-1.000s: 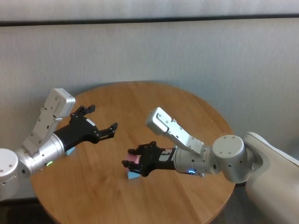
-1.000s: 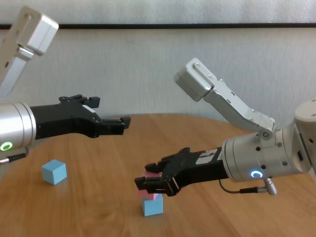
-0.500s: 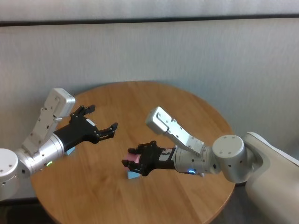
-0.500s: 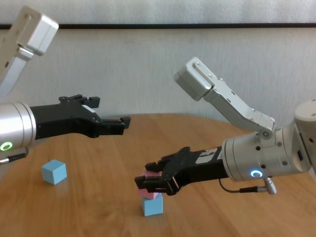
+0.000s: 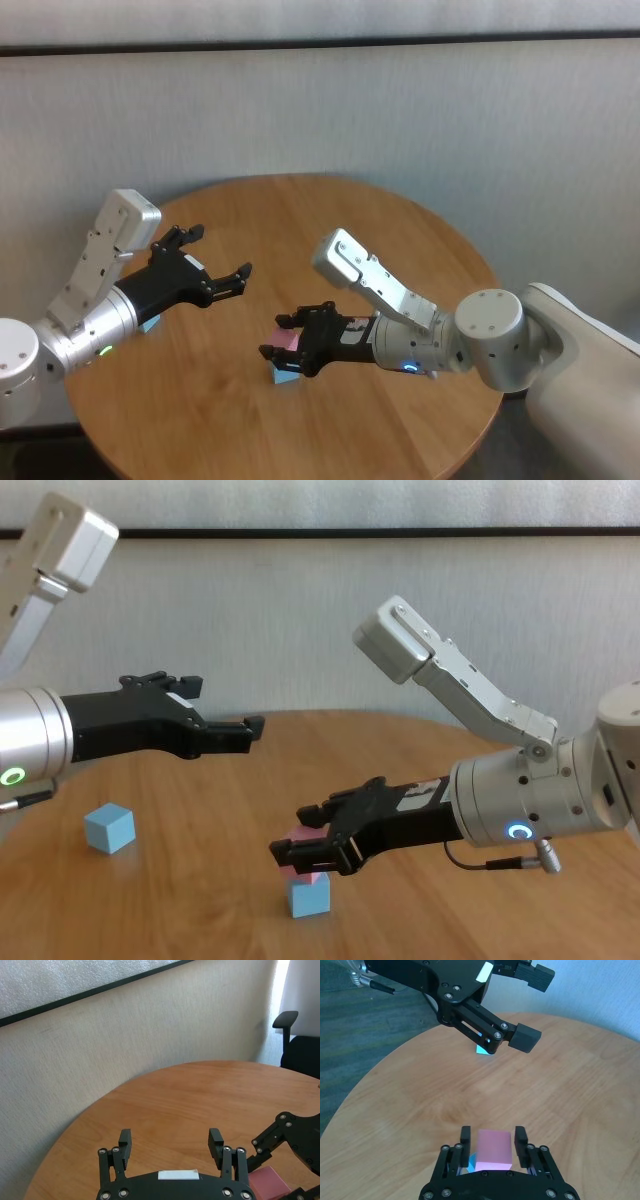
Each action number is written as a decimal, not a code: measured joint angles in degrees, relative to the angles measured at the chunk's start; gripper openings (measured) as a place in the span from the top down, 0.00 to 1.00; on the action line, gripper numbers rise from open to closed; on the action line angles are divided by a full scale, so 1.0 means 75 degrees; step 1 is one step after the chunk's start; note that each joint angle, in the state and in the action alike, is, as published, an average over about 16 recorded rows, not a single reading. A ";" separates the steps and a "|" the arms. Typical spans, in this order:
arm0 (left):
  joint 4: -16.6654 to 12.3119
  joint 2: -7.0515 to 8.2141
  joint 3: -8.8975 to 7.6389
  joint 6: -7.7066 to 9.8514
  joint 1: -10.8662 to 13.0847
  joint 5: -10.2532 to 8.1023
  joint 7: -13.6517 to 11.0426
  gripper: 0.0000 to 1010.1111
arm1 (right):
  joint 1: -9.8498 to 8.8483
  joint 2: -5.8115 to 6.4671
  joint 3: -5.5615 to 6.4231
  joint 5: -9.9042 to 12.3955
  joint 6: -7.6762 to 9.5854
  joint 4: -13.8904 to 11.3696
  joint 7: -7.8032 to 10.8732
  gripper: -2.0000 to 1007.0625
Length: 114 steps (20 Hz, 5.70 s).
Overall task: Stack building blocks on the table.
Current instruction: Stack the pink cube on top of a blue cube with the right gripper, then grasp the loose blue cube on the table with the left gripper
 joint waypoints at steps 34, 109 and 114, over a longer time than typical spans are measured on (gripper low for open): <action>0.0000 0.0000 0.0000 0.0000 0.0000 0.0000 0.0000 0.01 | -0.1283 0.0856 0.1452 -0.0651 -0.1269 -0.1798 -0.3203 0.01; 0.1278 0.0114 -0.0726 0.1402 0.0030 0.0216 -0.0248 0.01 | -0.1428 0.0674 0.1724 -0.0950 -0.1757 -0.1617 -0.3833 0.01; 0.1552 0.0042 -0.0769 0.1315 -0.0091 0.0232 -0.0341 0.01 | -0.1428 0.0674 0.1724 -0.0950 -0.1757 -0.1617 -0.3833 0.01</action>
